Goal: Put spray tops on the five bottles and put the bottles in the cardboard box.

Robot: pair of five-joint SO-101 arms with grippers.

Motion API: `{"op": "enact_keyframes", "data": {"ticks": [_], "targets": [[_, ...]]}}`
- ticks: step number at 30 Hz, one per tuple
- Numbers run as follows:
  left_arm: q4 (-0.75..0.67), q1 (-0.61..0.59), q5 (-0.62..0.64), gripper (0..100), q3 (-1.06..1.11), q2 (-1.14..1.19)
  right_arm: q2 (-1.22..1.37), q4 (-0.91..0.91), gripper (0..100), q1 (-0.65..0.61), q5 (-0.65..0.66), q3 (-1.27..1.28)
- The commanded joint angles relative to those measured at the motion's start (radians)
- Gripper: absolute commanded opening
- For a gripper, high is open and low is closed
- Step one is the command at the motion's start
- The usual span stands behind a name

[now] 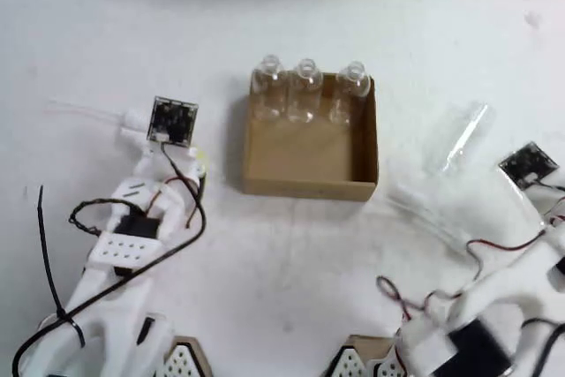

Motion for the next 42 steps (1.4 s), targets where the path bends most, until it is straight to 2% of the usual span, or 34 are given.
{"op": "enact_keyframes", "data": {"ticks": [1,3,5,11,13,18,22,26,31,42], "targets": [[0.005,0.041,0.034,15,-0.006,-0.022,-0.308,0.239,1.7,-0.133,0.000,-0.018],[0.008,0.056,0.126,20,-0.011,-0.025,-0.423,0.341,1.7,-0.228,-0.011,-0.014],[0.048,0.062,0.198,23,-0.026,-0.058,-0.519,0.417,1.7,-0.335,-0.078,-0.012],[0.414,0.125,0.272,23,-0.164,-0.355,-0.638,0.544,1.7,-0.667,-0.295,-0.012],[0.499,0.145,0.273,23,-0.207,-0.479,-0.638,0.567,1.7,-0.780,-0.368,-0.012],[0.539,0.214,0.275,28,-0.221,-0.722,-0.636,0.613,1.7,-1.043,-0.508,-0.014],[0.537,0.266,0.293,28,-0.221,-0.757,-0.636,0.634,1.7,-1.201,-0.578,-0.014],[0.529,0.262,0.385,28,-0.192,-0.757,-0.636,0.639,1.7,-1.262,-0.620,-0.012],[0.523,0.262,0.388,28,-0.138,-0.757,-0.645,0.645,1.7,-1.280,-0.621,-0.021],[0.347,0.260,0.388,28,0.044,-0.757,-0.645,0.697,1.7,-1.285,-0.621,-0.178]]}}
